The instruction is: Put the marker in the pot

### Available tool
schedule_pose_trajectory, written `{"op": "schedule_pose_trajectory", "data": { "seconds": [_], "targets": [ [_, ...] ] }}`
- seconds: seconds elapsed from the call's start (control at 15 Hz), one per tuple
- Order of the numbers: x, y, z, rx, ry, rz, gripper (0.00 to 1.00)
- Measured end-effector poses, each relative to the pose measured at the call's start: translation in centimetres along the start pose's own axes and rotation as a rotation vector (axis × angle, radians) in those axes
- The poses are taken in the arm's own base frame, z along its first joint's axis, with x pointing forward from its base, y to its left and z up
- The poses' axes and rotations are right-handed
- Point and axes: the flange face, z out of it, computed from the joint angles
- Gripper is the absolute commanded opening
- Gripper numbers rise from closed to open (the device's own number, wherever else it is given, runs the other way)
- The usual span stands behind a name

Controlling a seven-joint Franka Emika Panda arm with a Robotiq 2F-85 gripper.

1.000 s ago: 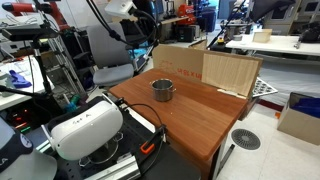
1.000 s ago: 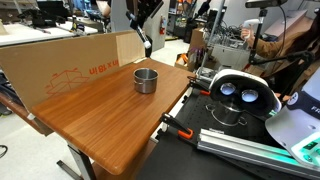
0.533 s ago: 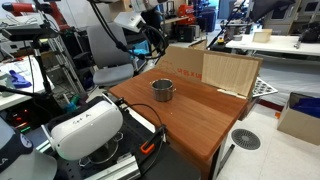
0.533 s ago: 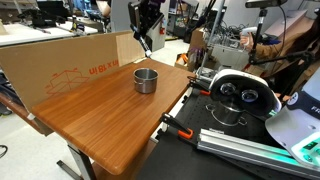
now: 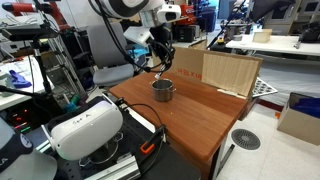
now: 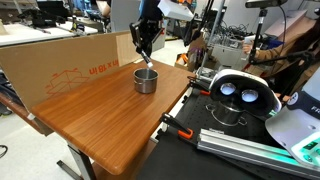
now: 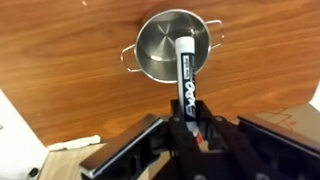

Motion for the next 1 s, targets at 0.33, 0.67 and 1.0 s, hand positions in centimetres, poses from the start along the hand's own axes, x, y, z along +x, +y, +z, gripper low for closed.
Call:
{"op": "schedule_pose_trajectory", "data": {
  "seconds": [0.33, 0.67, 1.0],
  "targets": [
    [-0.7, 0.7, 3.9, -0.042, -0.028, -0.033, 0.05],
    [-0.6, 1.8, 6.8, -0.08, -0.064, -0.026, 0.53],
    [-0.1, 1.1, 7.4, -0.087, -0.066, -0.027, 0.89]
  ]
}}
